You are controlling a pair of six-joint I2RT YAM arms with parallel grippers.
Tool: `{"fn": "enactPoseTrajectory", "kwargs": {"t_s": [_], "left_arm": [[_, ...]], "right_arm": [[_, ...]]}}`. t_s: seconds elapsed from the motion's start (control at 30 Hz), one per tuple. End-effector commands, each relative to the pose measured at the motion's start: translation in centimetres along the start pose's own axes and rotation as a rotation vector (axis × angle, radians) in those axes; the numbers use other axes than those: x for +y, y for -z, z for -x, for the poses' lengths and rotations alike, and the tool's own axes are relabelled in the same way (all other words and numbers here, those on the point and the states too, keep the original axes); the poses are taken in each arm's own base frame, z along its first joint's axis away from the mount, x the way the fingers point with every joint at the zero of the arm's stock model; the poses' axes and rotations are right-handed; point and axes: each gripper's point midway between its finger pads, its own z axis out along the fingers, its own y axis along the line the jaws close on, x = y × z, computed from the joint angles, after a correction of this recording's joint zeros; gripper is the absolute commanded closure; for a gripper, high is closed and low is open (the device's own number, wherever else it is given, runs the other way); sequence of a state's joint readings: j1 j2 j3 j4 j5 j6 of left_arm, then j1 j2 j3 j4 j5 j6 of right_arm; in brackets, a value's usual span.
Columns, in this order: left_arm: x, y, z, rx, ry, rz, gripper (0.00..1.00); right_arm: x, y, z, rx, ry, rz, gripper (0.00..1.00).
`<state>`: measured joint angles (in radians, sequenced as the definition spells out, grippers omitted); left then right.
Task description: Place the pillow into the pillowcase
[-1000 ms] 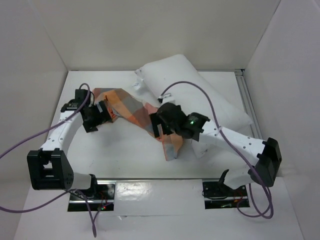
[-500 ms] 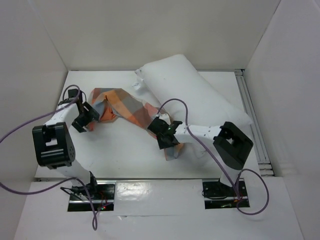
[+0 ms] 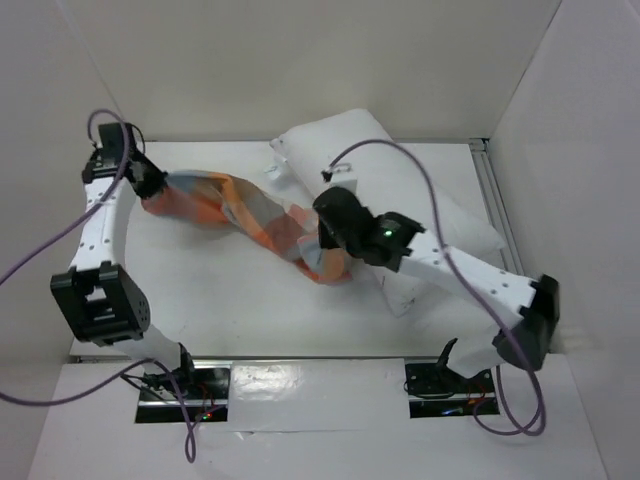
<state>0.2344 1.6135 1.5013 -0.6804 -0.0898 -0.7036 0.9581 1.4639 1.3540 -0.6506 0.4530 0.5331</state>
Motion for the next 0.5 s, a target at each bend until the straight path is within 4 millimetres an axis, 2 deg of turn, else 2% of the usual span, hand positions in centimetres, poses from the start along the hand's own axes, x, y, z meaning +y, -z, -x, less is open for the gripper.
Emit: {"fn": "enactPoseTrajectory", "kwargs": {"t_s": [0.0,0.1,0.13,0.17,0.23,0.27,0.3,0.4,0.47], "left_arm": [[-3.9,11.3,7.4,-0.262,0.000,-0.213,1.00],[-4.8,18.1,10.4,-0.404,0.006,-0.299,1.00],[-4.7,19.8,11.2,-0.444,0.013,-0.313,1.00],[-4.4,22.7,12.0,-0.503,0.013,-0.329,1.00],[-4.2,25.5,12.8,-0.563,0.007,-0.348,1.00],[-4.1,27.8,13.6,-0.617,0.002,-0.362,1.00],[-4.0,29.0,13.4,-0.631,-0.007,-0.366,1.00],[-3.1,31.8,14.8,-0.719,0.001,-0.336,1.00],[-3.3,31.8,15.2,-0.722,-0.014,-0.330,1.00]], "right_arm": [[-0.3,7.4,8.2,-0.224,-0.004,0.069,1.00],[-0.3,11.5,11.0,-0.300,0.012,0.127,1.00],[-0.1,12.6,11.4,-0.314,0.017,0.153,1.00],[-0.4,13.9,12.0,-0.337,0.003,0.166,1.00],[-0.2,16.0,12.9,-0.365,-0.011,0.217,1.00],[-0.5,16.7,13.1,-0.372,-0.016,0.221,1.00],[-0.9,17.4,13.2,-0.373,-0.017,0.221,1.00],[-0.9,18.9,14.2,-0.398,-0.039,0.236,1.00],[-1.8,19.1,14.7,-0.419,-0.052,0.190,1.00]]}}
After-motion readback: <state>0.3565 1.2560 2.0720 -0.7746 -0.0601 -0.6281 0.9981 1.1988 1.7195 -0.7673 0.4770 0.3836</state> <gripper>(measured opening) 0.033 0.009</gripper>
